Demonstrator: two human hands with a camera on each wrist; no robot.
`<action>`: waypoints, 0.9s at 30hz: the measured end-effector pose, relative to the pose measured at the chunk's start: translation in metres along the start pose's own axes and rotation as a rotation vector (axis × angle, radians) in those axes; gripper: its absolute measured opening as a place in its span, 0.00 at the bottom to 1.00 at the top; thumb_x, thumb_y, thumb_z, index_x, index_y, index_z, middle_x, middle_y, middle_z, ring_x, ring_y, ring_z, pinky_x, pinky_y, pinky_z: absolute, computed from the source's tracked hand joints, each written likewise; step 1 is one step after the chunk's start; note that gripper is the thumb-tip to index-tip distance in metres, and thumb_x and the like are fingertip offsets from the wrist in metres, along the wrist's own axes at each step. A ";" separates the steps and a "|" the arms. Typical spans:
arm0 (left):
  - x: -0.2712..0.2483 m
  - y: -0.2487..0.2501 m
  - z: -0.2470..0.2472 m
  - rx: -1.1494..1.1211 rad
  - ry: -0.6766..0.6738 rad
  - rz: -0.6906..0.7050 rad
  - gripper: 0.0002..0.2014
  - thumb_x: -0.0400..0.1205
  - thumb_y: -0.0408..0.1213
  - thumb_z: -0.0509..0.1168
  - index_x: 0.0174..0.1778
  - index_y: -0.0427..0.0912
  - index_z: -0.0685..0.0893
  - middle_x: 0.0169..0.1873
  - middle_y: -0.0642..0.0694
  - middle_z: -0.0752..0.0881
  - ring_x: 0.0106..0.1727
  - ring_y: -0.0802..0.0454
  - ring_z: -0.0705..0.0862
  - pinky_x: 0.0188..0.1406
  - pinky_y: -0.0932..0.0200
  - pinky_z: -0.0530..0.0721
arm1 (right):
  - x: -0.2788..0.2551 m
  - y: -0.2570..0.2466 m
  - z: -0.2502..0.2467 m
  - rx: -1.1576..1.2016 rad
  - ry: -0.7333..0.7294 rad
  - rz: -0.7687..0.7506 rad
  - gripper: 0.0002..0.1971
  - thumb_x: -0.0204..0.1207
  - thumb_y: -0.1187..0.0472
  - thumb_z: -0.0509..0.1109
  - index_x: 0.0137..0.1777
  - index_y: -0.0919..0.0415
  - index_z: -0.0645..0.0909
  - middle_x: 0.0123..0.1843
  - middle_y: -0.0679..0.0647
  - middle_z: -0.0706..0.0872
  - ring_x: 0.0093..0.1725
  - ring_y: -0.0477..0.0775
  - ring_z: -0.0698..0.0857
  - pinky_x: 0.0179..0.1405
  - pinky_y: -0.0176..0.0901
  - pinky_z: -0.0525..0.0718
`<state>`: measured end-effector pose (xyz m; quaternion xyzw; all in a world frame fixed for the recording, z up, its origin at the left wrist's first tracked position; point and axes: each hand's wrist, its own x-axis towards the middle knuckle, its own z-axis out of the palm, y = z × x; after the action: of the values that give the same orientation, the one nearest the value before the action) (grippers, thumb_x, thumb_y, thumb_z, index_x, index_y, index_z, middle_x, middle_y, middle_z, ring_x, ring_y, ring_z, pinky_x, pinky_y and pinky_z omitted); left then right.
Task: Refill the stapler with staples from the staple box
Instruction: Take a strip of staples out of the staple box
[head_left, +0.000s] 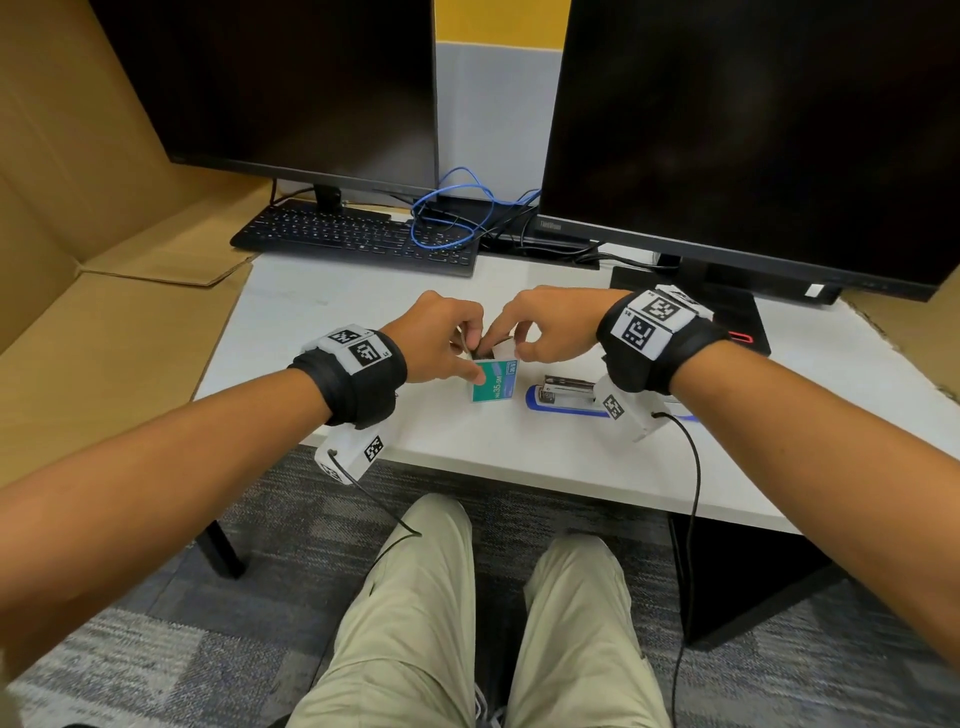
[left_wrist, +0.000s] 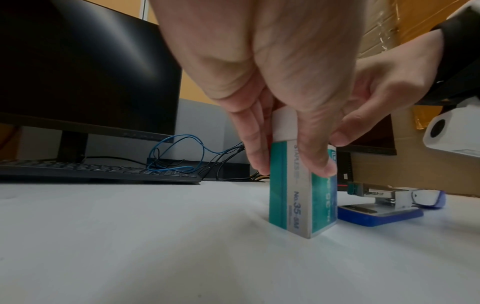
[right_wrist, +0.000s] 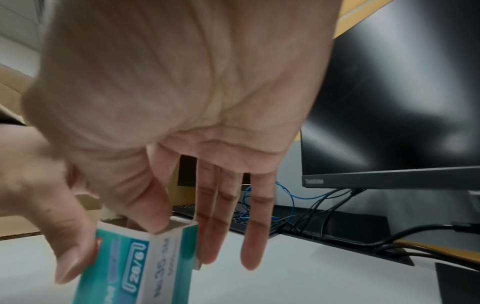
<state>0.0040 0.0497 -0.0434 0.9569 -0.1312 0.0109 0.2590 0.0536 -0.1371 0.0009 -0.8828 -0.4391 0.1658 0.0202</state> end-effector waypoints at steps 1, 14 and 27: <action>0.001 0.000 0.000 0.003 0.006 0.001 0.18 0.64 0.40 0.83 0.35 0.42 0.79 0.37 0.47 0.85 0.42 0.44 0.86 0.42 0.49 0.90 | 0.001 -0.003 -0.001 -0.029 -0.025 0.004 0.23 0.79 0.62 0.63 0.69 0.41 0.83 0.65 0.45 0.85 0.59 0.51 0.85 0.58 0.43 0.83; 0.003 -0.002 0.001 0.053 0.019 -0.018 0.19 0.64 0.43 0.83 0.35 0.44 0.78 0.41 0.45 0.87 0.44 0.47 0.82 0.41 0.52 0.88 | -0.008 0.005 -0.006 0.007 0.210 0.053 0.10 0.79 0.56 0.66 0.51 0.55 0.90 0.51 0.50 0.91 0.52 0.51 0.88 0.52 0.48 0.87; 0.003 0.000 -0.001 0.032 0.018 -0.067 0.20 0.62 0.45 0.84 0.30 0.46 0.77 0.43 0.46 0.90 0.47 0.47 0.84 0.36 0.60 0.81 | 0.002 0.010 0.010 0.086 0.297 0.091 0.08 0.76 0.56 0.75 0.49 0.60 0.91 0.42 0.53 0.93 0.40 0.49 0.89 0.41 0.38 0.85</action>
<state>0.0073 0.0496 -0.0426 0.9646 -0.0963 0.0129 0.2450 0.0595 -0.1427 -0.0110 -0.9149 -0.3832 0.0530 0.1151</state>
